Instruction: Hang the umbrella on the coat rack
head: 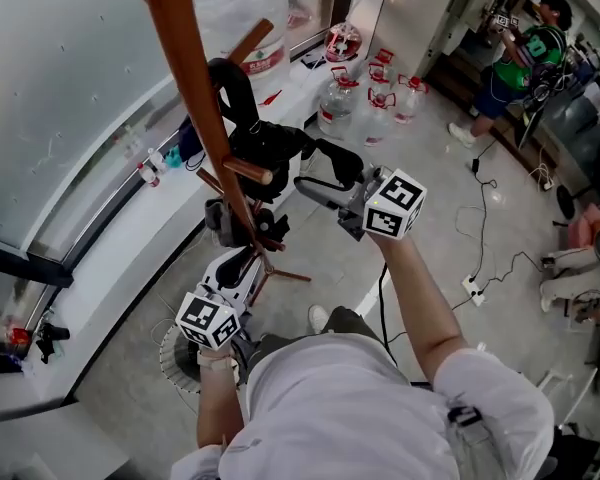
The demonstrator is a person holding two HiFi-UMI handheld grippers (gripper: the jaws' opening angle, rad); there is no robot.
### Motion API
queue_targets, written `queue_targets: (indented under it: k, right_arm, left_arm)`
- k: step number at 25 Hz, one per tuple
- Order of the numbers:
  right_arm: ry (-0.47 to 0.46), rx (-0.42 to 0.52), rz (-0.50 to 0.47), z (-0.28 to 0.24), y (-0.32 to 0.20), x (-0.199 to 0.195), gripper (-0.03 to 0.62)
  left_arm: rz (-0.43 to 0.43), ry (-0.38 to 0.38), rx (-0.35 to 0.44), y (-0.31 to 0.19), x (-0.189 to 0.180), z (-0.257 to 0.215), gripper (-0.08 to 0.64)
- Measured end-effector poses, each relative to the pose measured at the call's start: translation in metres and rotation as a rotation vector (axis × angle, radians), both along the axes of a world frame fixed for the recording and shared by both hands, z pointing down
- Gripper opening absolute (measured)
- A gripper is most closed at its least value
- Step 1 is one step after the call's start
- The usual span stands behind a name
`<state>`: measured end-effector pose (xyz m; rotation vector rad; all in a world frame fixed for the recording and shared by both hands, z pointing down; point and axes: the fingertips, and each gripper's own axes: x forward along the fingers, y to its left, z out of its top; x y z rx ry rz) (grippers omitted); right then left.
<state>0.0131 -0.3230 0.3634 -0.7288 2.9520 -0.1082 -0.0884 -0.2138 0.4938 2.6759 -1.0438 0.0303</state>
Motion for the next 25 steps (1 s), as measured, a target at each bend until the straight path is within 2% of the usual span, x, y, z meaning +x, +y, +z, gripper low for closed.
queue_targets:
  k: [4,15,21,25]
  right_arm:
    - [-0.011,-0.012,0.086,0.011,0.011,0.029,0.333]
    - [0.049,-0.033,0.279,0.048,0.056,0.092,0.207]
    - [0.063,-0.076,0.386,0.073,0.088,0.111,0.179]
    - [0.04,-0.121,0.455,0.091,0.103,0.115,0.172]
  left_arm:
    - [0.042,0.004,0.006,-0.008,0.014,-0.002,0.074]
    - [0.197,-0.001,0.024,-0.019,0.068,-0.008,0.074]
    - [0.275,-0.004,0.028,-0.018,0.094,-0.01,0.074]
    - [0.316,-0.008,0.025,-0.019,0.104,-0.008,0.074]
